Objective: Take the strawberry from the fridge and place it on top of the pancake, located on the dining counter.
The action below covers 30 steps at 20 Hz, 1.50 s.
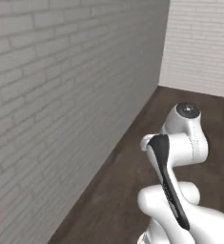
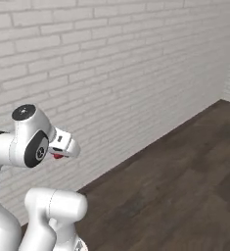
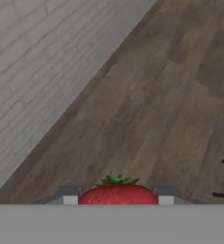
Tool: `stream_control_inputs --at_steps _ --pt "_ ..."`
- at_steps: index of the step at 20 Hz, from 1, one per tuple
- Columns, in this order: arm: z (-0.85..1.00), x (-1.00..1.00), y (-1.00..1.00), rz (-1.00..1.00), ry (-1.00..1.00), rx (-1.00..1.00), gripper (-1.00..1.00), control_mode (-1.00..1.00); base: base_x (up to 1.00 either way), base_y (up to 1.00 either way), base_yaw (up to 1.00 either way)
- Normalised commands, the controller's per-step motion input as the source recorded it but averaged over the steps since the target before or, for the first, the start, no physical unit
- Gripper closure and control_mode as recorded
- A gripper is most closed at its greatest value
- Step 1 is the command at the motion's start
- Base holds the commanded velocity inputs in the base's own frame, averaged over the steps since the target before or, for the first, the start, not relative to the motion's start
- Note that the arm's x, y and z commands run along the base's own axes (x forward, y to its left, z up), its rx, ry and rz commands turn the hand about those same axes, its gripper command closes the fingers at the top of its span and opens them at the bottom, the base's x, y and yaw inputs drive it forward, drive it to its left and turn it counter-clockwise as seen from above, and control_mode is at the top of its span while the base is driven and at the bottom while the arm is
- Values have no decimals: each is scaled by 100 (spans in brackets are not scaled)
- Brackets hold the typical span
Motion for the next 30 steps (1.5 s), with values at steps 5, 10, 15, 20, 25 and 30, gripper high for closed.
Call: stream_control_inputs --at_steps 5,10,15,20,25,30 --pt "0 0 0 0 0 0 100 100 53 -23 -67" --pt "0 0 0 0 0 0 100 100 38 -6 -74" --pt "0 0 0 0 0 0 100 100 53 0 -74" --pt "0 0 0 0 0 0 100 100 67 0 -71" --pt "0 0 0 0 0 0 100 100 63 16 -67" --pt "0 0 0 0 0 0 100 100 72 24 -66"
